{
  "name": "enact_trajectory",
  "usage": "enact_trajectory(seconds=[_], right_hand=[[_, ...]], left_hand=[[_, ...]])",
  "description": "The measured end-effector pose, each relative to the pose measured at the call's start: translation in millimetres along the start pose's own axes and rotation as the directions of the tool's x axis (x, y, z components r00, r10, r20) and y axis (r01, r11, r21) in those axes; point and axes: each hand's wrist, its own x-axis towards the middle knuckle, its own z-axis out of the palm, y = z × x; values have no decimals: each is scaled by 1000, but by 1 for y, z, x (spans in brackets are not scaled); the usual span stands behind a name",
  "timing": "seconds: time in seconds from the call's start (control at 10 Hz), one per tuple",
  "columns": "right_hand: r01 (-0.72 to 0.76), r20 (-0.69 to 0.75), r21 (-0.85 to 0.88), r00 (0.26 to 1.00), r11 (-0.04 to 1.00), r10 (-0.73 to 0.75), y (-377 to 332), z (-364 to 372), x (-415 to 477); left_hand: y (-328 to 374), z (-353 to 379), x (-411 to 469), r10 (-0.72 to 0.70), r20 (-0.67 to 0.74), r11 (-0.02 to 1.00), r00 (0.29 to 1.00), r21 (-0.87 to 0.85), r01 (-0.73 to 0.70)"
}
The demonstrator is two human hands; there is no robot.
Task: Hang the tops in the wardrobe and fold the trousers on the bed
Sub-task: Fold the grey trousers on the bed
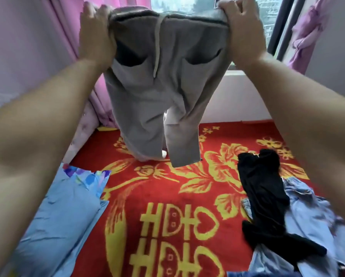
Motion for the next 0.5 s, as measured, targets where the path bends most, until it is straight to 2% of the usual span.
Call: enact_trajectory(seconds=[0.1, 0.2, 0.3, 0.4, 0.5], right_hand=[[-46, 96, 61, 995, 997, 40, -9, -18, -33], [32, 244, -28, 970, 999, -24, -8, -22, -84], [-27, 452, -20, 892, 999, 33, -10, -8, -162], [-143, 644, -13, 756, 990, 118, -15, 9, -255], [-114, 791, -67, 600, 991, 123, -18, 30, -364]], left_hand=[[4, -4, -32, 63, 51, 998, 997, 17, -64], [-3, 11, -94, 44, 200, 999, 979, -16, -41], [-10, 28, -184, 2, 372, 1000, 928, -18, 5], [-11, 38, -293, 8, 563, 995, 826, 77, -62], [-7, 42, -401, -35, 749, 978, 662, 162, -131]])
